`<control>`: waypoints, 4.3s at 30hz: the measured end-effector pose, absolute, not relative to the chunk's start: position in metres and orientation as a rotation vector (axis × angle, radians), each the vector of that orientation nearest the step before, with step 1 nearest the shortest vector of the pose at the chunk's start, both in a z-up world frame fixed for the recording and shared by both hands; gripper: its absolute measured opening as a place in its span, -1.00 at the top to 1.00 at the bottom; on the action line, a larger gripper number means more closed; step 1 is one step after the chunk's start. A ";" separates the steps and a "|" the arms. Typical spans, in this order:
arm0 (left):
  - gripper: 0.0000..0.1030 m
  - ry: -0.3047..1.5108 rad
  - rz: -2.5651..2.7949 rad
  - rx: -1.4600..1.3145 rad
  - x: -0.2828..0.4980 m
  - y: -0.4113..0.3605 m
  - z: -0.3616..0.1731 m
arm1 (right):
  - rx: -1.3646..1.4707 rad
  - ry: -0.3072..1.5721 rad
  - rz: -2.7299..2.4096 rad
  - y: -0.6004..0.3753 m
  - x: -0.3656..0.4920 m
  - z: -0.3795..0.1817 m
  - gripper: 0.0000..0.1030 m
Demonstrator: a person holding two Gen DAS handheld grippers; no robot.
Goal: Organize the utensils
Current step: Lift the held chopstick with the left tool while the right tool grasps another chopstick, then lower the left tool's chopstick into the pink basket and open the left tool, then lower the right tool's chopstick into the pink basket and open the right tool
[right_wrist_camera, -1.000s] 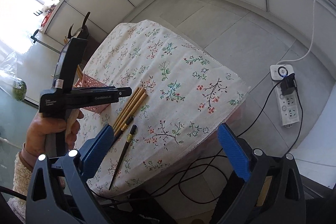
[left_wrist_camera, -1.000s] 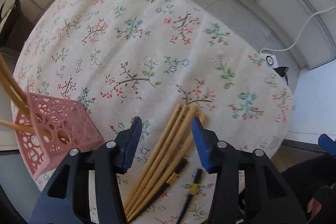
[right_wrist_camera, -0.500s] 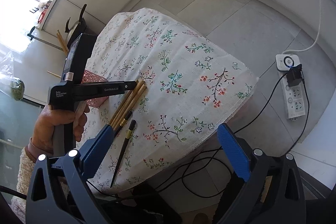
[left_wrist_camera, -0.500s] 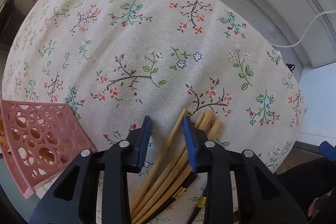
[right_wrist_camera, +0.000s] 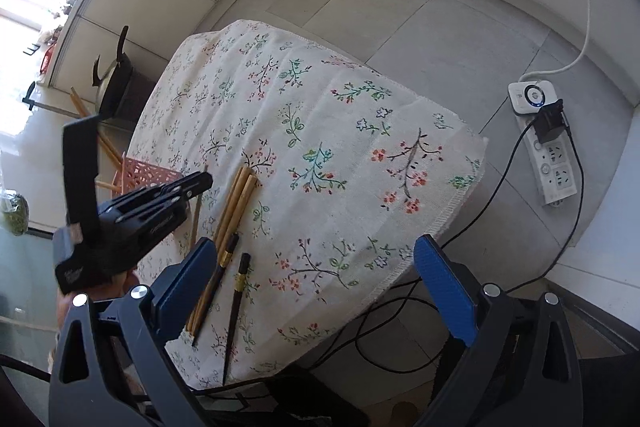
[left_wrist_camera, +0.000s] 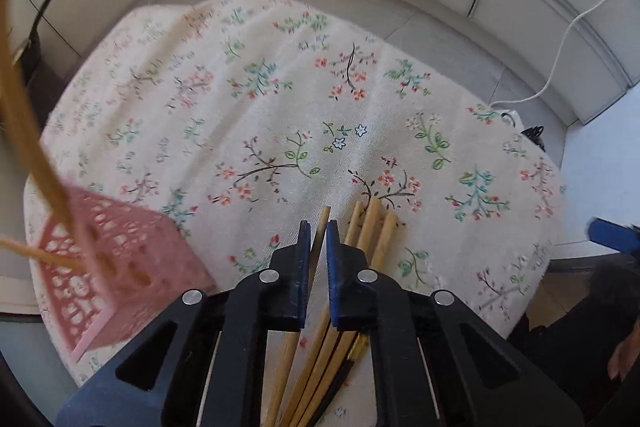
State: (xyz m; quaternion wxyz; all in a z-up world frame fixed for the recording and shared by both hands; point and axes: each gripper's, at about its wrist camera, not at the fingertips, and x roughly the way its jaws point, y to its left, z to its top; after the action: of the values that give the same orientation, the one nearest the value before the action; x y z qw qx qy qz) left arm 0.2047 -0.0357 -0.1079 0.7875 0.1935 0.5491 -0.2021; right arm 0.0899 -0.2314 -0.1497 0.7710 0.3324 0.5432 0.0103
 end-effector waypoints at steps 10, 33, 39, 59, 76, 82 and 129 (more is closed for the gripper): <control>0.92 1.008 -0.405 0.381 0.125 0.006 -0.043 | 0.651 1.348 -0.001 -0.151 0.121 -0.165 -0.30; 0.92 0.839 -0.318 0.201 0.081 0.076 0.009 | 0.619 1.282 -0.054 -0.115 0.105 -0.162 0.86; 0.92 0.820 -0.298 0.183 0.074 0.081 0.012 | 0.534 1.119 0.075 -0.123 0.077 -0.112 0.86; 0.92 0.591 -0.192 0.019 0.024 0.119 0.093 | 0.372 0.811 0.265 -0.114 0.041 0.020 0.86; 0.92 0.414 -0.101 -0.111 0.110 0.115 0.157 | 0.414 0.645 0.268 -0.122 0.103 0.089 0.86; 0.92 0.439 -0.082 -0.122 0.142 0.117 0.146 | 0.396 0.651 0.275 -0.111 0.124 0.090 0.86; -0.76 0.480 0.045 -0.097 0.120 0.123 0.125 | 0.180 0.626 0.251 -0.045 0.136 0.079 0.39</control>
State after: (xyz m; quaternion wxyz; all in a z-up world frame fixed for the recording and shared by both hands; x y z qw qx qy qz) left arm 0.1196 0.1234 0.1248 0.9699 -0.0481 0.2375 0.0222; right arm 0.1364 -0.0453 0.0789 0.9397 0.0882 0.3066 0.1230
